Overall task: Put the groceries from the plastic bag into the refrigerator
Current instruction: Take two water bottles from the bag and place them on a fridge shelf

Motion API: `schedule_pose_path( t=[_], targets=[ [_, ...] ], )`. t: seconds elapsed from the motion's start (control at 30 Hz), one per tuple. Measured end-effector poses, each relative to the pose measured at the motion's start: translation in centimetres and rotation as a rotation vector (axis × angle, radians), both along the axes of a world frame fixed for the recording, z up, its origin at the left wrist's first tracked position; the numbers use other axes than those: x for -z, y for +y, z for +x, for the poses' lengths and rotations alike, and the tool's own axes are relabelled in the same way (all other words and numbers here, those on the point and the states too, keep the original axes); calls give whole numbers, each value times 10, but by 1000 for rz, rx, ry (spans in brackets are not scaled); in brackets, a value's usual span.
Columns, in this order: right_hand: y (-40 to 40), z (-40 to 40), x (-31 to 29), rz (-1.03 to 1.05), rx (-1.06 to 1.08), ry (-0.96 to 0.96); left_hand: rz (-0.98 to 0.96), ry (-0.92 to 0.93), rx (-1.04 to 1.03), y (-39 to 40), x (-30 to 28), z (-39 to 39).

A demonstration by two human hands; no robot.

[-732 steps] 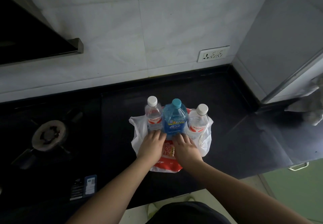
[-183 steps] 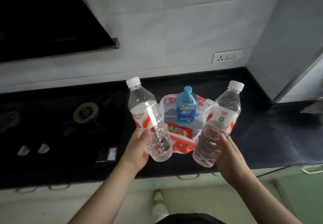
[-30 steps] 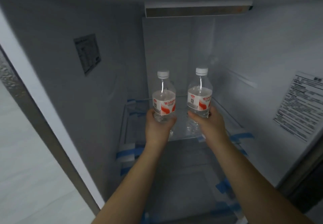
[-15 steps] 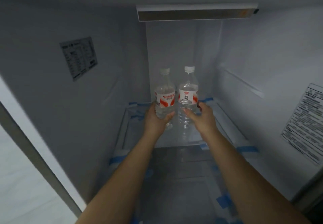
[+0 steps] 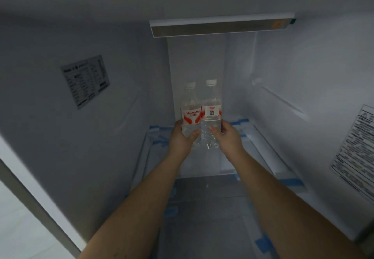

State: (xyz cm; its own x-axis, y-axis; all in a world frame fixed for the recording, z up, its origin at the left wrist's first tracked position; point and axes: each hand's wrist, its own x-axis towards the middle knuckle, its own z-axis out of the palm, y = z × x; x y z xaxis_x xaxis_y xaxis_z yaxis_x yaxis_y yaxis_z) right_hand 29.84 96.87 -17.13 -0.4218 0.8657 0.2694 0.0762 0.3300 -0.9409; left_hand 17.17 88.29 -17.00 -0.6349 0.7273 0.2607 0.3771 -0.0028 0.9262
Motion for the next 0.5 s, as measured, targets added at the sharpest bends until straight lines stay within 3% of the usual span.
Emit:
schedule_pose_path(
  t=[0.37, 0.5],
  targets=[
    [1, -7, 6, 87, 40, -18, -36, -36, -25, 12, 4, -9],
    [1, -7, 6, 110, 29, -32, -49, -14, -151, 17, 7, -15]
  ],
)
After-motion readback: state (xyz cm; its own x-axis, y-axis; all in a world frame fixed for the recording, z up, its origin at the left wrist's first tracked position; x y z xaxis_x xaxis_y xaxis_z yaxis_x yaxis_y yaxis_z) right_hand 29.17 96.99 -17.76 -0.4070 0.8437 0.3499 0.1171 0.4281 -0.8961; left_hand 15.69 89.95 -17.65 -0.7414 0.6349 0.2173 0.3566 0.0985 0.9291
